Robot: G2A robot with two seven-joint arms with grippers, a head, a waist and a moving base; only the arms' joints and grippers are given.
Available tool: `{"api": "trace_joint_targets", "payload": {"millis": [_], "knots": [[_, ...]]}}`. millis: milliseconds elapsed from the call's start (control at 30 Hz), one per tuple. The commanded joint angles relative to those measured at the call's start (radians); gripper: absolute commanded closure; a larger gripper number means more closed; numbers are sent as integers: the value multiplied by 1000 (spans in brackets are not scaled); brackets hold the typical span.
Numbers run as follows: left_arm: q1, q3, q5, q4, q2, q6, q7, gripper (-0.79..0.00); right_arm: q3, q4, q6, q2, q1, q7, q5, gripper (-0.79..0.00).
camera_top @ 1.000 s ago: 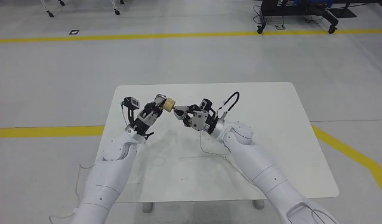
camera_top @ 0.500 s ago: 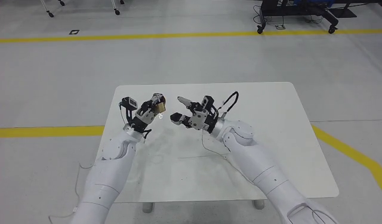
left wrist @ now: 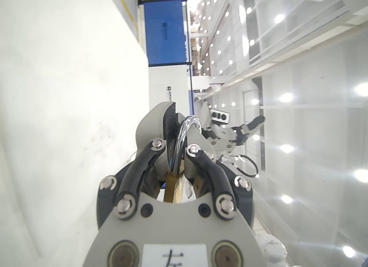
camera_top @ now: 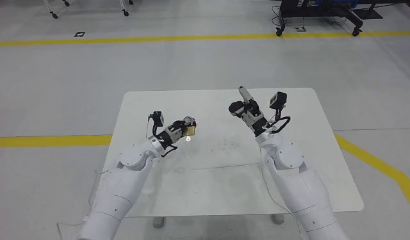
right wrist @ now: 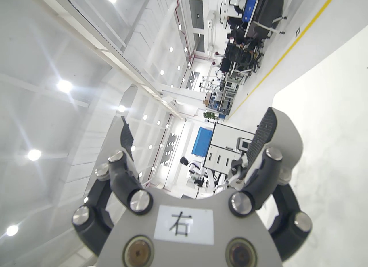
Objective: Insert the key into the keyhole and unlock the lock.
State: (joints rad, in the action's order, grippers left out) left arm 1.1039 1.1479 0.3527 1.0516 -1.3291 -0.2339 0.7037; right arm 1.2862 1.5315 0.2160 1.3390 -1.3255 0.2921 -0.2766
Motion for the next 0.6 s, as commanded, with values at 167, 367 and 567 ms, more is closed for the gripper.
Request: {"api": "trace_joint_targets", "payload": {"millis": [167, 367, 567], "knots": [[-36, -89, -249, -30, -4, 28, -68, -145, -2, -3, 0, 0, 3, 2, -2, -785], [-53, -155, -426, -39, -3, 32, -43, -277, -2, -3, 0, 0, 3, 2, -2, -785], [-61, -171, -469, -43, -4, 29, -45, -754, -2, -3, 0, 0, 3, 2, -2, -785]]}}
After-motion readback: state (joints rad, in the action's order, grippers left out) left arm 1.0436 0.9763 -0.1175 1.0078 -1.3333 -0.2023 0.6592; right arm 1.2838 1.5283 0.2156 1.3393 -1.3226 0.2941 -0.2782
